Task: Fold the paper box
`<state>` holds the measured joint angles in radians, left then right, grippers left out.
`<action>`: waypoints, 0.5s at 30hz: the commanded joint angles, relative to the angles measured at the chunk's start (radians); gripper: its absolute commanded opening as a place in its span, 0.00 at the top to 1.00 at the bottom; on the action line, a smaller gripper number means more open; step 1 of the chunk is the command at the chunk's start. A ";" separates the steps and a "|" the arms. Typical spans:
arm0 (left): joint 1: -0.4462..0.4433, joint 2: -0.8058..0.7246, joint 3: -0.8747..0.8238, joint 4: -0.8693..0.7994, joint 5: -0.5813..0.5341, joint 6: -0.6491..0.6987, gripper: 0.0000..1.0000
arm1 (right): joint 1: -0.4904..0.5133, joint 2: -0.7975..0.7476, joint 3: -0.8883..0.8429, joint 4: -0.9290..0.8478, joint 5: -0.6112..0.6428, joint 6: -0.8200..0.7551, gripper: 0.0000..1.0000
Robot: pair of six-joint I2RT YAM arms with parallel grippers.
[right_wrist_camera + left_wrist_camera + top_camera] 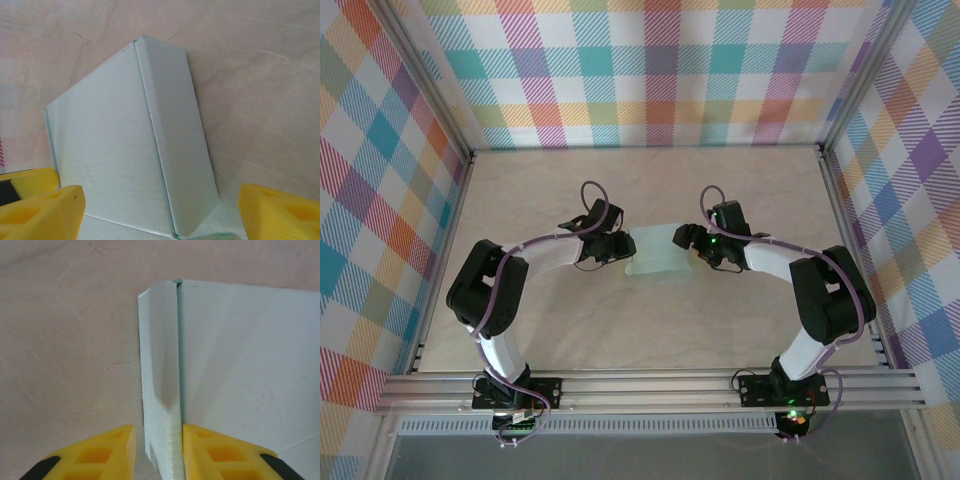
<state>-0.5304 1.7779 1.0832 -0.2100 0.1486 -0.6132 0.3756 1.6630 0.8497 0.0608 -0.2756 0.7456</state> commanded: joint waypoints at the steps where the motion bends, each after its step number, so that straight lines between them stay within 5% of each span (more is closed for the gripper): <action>1: 0.009 -0.008 0.022 -0.026 -0.014 0.011 0.73 | -0.007 -0.020 -0.008 0.019 -0.026 0.007 0.20; 15: 0.032 -0.061 -0.115 0.031 -0.015 -0.022 0.79 | -0.011 0.013 -0.012 0.096 -0.106 0.028 0.18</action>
<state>-0.5117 1.7367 1.0153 -0.1600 0.1406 -0.6174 0.3721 1.6634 0.8455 0.1001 -0.3305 0.7574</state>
